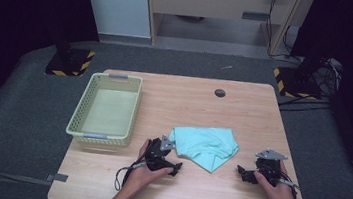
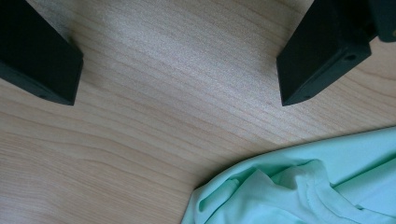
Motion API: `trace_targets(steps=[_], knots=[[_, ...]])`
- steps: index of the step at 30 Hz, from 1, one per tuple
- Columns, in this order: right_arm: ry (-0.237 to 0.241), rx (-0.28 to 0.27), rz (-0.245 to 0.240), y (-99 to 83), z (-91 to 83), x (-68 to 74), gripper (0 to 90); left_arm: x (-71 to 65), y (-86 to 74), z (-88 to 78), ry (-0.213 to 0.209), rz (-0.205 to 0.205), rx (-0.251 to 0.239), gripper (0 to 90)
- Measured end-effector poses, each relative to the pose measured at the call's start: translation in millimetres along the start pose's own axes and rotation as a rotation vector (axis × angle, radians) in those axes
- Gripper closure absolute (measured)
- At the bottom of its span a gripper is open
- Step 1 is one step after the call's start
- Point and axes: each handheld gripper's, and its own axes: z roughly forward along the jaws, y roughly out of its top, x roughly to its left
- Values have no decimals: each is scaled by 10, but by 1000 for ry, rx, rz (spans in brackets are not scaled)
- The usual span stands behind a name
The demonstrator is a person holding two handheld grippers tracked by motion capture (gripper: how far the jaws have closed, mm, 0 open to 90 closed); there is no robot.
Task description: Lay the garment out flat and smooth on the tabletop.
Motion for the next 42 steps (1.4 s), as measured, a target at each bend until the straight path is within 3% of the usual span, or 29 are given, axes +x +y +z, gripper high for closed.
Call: trace_targets(steps=[15,19,28,31,42], knots=[[-4,-1,3,2,1,3,4,-49,21,-11,-3,13,1,41],[-7,-1,7,4,3,7,4,-63,44,-45,4,9,-24,51],[-5,-2,9,4,1,8,9,-156,98,-72,4,51,-47,63],[20,2,16,14,-22,7,36,-179,121,-70,16,63,-43,73],[36,-12,-26,58,-101,24,44,-269,162,-80,11,71,-55,85]])
